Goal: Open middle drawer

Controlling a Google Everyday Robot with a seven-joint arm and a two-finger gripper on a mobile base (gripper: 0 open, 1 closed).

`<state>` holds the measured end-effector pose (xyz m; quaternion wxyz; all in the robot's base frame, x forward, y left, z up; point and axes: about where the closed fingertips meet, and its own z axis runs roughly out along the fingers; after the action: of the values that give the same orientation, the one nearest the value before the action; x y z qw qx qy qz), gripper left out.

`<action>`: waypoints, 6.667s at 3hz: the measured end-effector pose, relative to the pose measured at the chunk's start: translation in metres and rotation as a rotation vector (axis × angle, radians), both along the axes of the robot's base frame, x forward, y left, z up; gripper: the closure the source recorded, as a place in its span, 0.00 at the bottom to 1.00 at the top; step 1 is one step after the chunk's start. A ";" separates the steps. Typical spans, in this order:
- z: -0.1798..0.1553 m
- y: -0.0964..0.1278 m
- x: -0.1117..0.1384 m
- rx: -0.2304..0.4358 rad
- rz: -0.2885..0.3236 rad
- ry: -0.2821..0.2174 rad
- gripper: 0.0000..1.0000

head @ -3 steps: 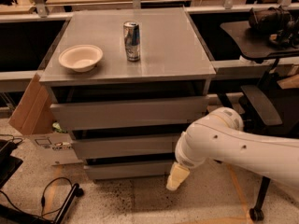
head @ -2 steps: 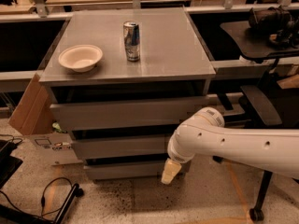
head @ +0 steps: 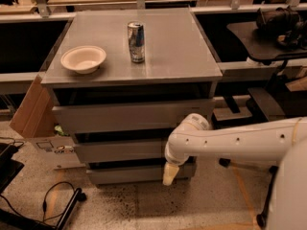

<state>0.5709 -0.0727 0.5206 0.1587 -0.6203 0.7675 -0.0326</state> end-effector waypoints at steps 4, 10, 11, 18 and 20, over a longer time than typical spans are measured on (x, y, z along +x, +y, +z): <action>-0.076 -0.007 0.080 -0.142 0.053 -0.039 0.00; -0.097 -0.011 0.072 -0.127 0.020 0.019 0.50; -0.096 -0.011 0.072 -0.127 0.020 0.019 0.27; -0.091 -0.010 0.007 -0.201 -0.012 0.194 0.87; -0.087 -0.010 0.007 -0.201 -0.012 0.194 0.85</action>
Offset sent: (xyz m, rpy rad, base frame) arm 0.0501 0.0023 -0.0730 -0.1946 -0.0432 0.1089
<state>0.5782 -0.0831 0.4337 0.0208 -0.6287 0.7757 -0.0502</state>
